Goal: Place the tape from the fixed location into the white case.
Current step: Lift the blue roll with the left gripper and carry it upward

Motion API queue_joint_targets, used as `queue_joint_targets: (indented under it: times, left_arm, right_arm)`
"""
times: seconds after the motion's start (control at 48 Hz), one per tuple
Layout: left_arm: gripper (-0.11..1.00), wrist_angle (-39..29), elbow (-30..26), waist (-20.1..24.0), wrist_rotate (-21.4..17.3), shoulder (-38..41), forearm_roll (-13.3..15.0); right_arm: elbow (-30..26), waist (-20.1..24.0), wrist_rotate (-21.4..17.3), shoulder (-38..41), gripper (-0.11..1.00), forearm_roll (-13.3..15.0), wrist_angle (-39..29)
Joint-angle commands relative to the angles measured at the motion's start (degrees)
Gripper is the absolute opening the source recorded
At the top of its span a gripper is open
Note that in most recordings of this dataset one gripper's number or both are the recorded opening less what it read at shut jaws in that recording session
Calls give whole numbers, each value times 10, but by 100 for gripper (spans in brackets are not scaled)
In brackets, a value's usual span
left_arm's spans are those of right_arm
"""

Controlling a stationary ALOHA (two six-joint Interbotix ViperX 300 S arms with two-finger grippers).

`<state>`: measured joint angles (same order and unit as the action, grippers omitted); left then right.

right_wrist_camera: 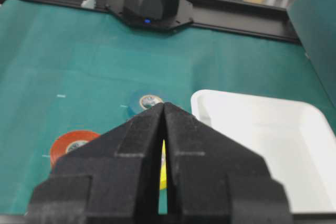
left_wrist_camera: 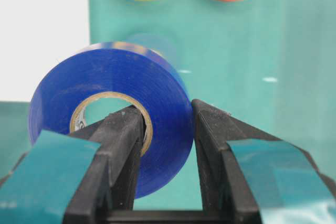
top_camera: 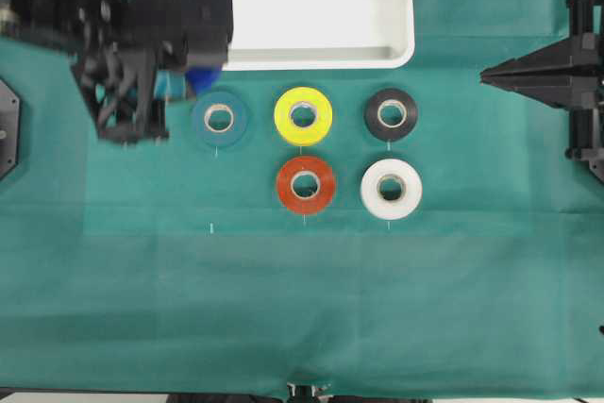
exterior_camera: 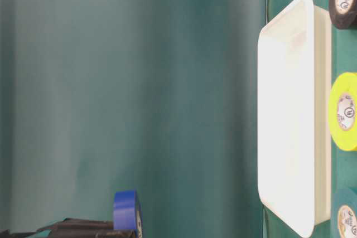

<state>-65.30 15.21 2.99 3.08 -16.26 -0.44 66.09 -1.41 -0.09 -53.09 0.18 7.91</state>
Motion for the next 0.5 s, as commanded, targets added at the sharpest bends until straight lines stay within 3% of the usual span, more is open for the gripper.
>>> queue_joint_targets:
  times: [0.0,0.333,0.479]
  left_arm:
    - [24,-1,-8,27,-4,-15,-2]
    - [24,-4,-9,121,-42,-18,-2]
    - [24,-4,-8,141,-43,-18,-2]
  right_arm:
    - [-15,-1,1,2,0,1,3]
    - [-15,-1,1,2,1,1,3]
    - [-15,0,0,2,1,1,2]
